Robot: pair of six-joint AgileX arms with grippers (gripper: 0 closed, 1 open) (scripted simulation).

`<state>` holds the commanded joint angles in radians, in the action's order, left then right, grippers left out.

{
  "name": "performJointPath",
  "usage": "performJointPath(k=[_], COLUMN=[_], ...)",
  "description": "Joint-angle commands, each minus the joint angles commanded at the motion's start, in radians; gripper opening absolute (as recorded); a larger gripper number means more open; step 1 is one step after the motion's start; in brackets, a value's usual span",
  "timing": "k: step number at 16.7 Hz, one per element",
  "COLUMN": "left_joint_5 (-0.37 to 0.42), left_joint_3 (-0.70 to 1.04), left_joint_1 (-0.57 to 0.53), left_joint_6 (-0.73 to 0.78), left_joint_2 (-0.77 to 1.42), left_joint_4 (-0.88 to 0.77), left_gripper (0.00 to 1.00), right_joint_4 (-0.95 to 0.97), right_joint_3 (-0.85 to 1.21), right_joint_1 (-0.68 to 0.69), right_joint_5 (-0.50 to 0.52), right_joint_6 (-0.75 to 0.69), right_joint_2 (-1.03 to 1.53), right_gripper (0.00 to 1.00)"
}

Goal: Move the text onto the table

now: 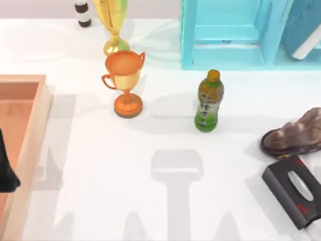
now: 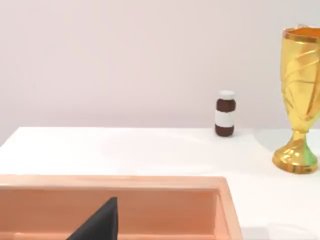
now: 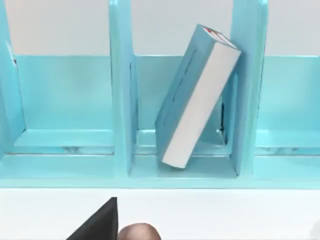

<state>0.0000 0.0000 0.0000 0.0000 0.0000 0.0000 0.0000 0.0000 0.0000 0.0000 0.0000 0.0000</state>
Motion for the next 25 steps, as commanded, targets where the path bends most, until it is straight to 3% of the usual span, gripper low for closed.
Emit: performJointPath(k=[4,9,25], left_joint_5=[0.000,0.000,0.000], left_joint_3=[0.000,0.000,0.000], left_joint_1=[0.000,0.000,0.000], left_joint_6=[0.000,0.000,0.000], left_joint_2=[0.000,0.000,0.000], left_joint_4=[0.000,0.000,0.000], left_gripper=[1.00,1.00,1.00], right_joint_4=[0.028,0.241,1.277], right_joint_3=[0.015,0.131,0.716], right_joint_1=[-0.002,-0.015,-0.056], right_joint_5=[-0.001,-0.011,-0.064], right_joint_6=[0.008,0.067,0.361], right_joint_2=[0.031,0.294,2.010], right_gripper=[1.00,1.00,1.00])
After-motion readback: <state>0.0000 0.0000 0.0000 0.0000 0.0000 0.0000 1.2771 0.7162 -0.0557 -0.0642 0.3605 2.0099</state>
